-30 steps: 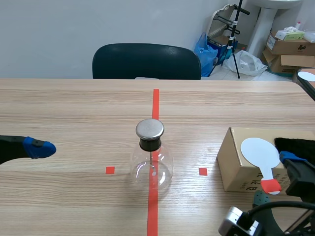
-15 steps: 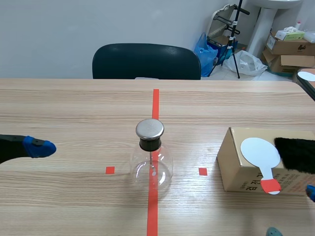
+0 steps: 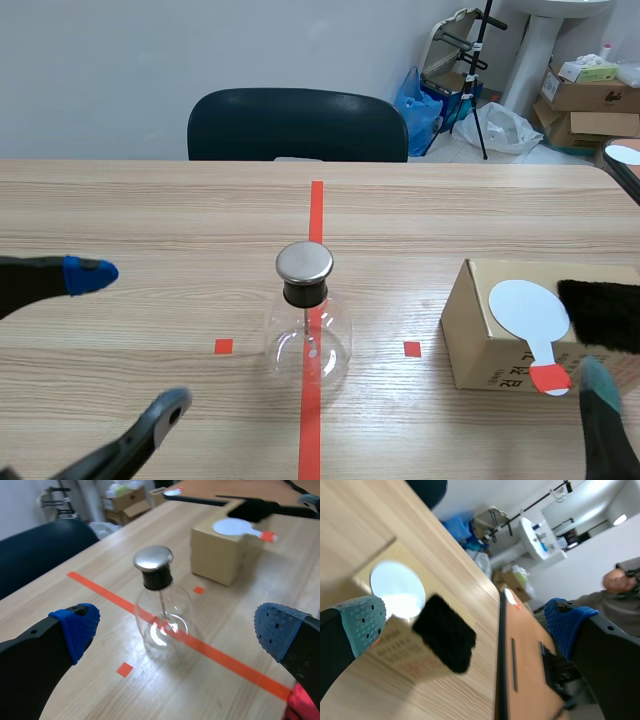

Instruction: Do the electroscope experiment

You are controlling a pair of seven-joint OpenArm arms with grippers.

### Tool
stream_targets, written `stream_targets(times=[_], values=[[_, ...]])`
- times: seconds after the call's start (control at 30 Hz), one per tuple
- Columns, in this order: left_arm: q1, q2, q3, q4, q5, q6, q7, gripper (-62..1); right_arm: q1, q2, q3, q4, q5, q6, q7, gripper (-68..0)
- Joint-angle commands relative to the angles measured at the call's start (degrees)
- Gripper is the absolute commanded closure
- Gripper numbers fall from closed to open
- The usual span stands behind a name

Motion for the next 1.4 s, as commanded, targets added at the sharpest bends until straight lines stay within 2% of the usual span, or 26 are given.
stream_targets(times=[0.0, 0.17, 0.27, 0.33, 0.43, 0.5, 0.6, 0.73, 0.97, 1.2, 1.37], values=[[-0.17, 0.59, -0.07, 3.28, -2.64, 0.66, 2.73, -62.3, 0.37, 1.75, 0.81, 1.7, 3.34, 1.33, 0.48, -67.9], [-0.17, 2.56, -0.07, 9.79, -8.11, 3.39, 14.45, -62.3, 1.03, 6.62, 2.05, 8.44, 14.86, 11.91, -2.97, -67.9], [-0.17, 3.17, -0.07, 12.81, -11.65, 6.99, 16.83, -62.3, 1.2, 8.79, 2.71, 11.76, 20.28, 18.32, -5.27, -67.9], [-0.17, 3.67, -0.07, 14.51, -13.0, 9.94, 17.49, -62.3, 2.12, 9.77, 2.78, 13.22, 23.02, 21.68, -7.1, -67.9], [-0.15, 3.85, -0.07, 16.48, -12.96, 12.28, 19.08, -62.3, 4.72, 10.97, 2.78, 13.86, 26.29, 26.95, -10.25, -67.9], [-0.15, 3.82, -0.07, 17.31, -12.96, 12.48, 21.49, -62.3, 6.86, 11.54, 2.78, 13.86, 28.63, 29.99, -13.14, -67.9], [0.0, 3.85, -0.07, 17.68, -12.98, 12.46, 24.09, -62.3, 10.14, 11.54, 2.78, 13.86, 31.67, 32.94, -16.31, -67.9], [-0.02, 3.85, -0.07, 17.68, -12.98, 12.63, 24.2, -62.3, 13.11, 11.5, 2.78, 13.79, 32.74, 39.39, -19.06, -67.9], [-0.02, 3.82, -0.07, 17.7, -12.96, 12.63, 23.74, -62.3, 13.38, 9.51, 2.8, 13.68, 34.38, 41.48, -19.96, -67.9], [-0.02, 3.82, -0.07, 17.7, -12.94, 12.63, 23.74, -62.3, 13.29, 7.39, 2.78, 13.66, 34.4, 41.57, -22.77, -67.9], [-0.02, 3.82, -0.07, 17.7, -12.79, 12.63, 23.76, -62.3, 13.22, 7.26, 2.78, 13.53, 34.4, 41.51, -24.46, -67.9]])
